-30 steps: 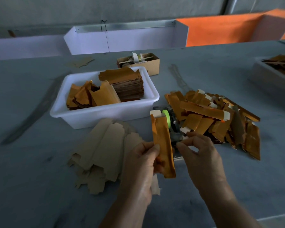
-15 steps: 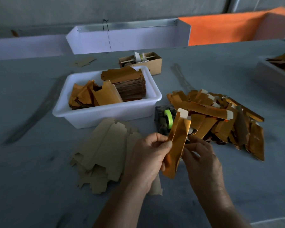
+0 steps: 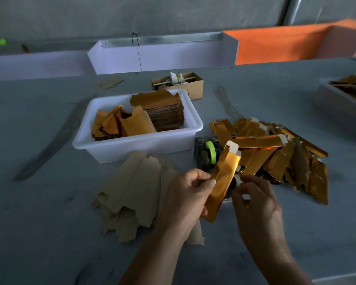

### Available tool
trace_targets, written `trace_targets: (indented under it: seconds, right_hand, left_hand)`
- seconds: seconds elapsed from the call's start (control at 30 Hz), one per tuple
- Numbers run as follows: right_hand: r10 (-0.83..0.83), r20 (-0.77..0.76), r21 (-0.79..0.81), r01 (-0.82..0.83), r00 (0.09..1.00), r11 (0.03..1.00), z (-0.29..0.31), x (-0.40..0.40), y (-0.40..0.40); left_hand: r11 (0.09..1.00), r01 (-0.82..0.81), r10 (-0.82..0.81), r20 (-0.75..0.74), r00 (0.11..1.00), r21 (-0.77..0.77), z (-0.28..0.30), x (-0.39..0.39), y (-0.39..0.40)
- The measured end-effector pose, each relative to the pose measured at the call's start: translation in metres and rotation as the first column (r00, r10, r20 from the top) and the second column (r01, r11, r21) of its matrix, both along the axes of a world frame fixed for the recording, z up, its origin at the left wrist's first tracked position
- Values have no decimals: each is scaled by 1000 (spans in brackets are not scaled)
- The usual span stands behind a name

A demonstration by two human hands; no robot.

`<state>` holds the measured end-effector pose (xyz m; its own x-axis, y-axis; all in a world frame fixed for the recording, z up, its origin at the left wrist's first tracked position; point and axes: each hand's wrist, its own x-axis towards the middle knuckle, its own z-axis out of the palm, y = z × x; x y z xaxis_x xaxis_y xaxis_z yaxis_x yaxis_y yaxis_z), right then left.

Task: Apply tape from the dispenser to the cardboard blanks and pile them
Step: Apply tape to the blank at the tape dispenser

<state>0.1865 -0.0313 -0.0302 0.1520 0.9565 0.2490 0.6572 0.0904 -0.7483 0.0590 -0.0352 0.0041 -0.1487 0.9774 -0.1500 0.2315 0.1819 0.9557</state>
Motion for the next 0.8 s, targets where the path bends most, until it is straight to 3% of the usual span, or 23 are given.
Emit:
trace_targets:
  seconds: [0.13, 0.2, 0.27, 0.37, 0.47, 0.8]
  right_hand:
    - [8, -292, -96, -38, 957, 995, 13, 16, -8]
    - [50, -486, -155, -142, 873, 978, 29, 22, -13]
    - [154, -554, -133, -270, 818, 954, 44, 23, -17]
    - [321, -496, -83, -413, 806, 907, 58, 19, -21]
    - [399, -369, -66, -452, 839, 889, 62, 14, -21]
    - [341, -228, -41, -359, 912, 932, 60, 7, -20]
  left_hand:
    - [999, -42, 46, 123, 991, -34, 5, -4, -6]
    - [997, -52, 60, 163, 985, -52, 8, -4, -10]
    - [996, -56, 69, 205, 976, -65, 11, -3, -14]
    - [996, -63, 78, 250, 965, -66, 14, -2, -18]
    - [996, -58, 73, 252, 965, -63, 16, -2, -24]
    - [997, 45, -23, 333, 943, -59, 23, -2, -32]
